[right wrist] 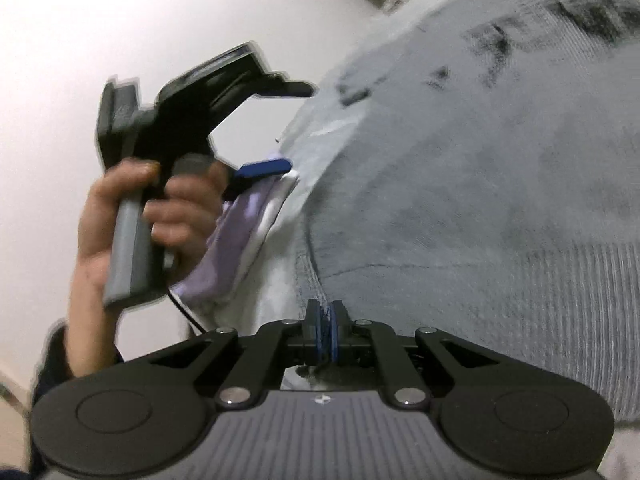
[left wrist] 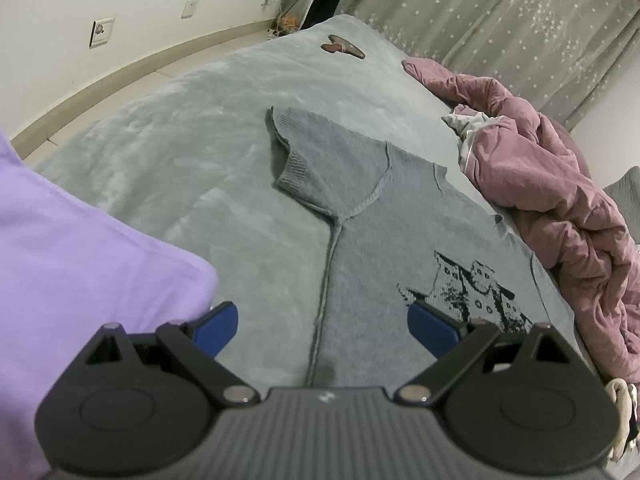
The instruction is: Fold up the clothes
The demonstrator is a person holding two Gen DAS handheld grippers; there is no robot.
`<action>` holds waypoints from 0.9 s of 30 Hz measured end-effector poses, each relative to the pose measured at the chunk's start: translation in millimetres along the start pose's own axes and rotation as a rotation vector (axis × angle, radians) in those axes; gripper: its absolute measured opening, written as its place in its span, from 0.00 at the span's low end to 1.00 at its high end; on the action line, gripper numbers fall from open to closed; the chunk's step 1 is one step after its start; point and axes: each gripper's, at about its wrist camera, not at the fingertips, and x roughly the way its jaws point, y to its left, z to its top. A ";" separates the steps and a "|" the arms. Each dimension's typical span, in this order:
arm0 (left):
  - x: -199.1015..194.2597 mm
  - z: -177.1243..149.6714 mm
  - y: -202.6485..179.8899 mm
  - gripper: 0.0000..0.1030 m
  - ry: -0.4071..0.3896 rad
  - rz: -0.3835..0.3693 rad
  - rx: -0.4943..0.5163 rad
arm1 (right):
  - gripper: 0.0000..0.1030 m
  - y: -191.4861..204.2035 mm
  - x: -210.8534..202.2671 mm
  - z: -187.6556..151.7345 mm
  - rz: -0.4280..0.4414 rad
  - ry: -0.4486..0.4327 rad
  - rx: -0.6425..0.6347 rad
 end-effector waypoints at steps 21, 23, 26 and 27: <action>4.8 -0.3 -5.0 0.94 0.008 0.011 0.019 | 0.14 52.8 -13.4 -15.1 -0.362 -0.091 -0.527; 4.0 0.5 -3.7 0.94 0.004 0.004 0.017 | 0.20 58.0 -14.4 -17.4 -0.349 -0.099 -0.544; 6.1 1.1 -3.1 0.94 0.010 0.013 0.016 | 0.27 70.5 -15.2 -24.1 -0.332 -0.113 -0.606; 6.7 1.4 -3.6 0.94 0.011 0.012 0.017 | 0.28 74.8 -15.5 -26.5 -0.326 -0.118 -0.629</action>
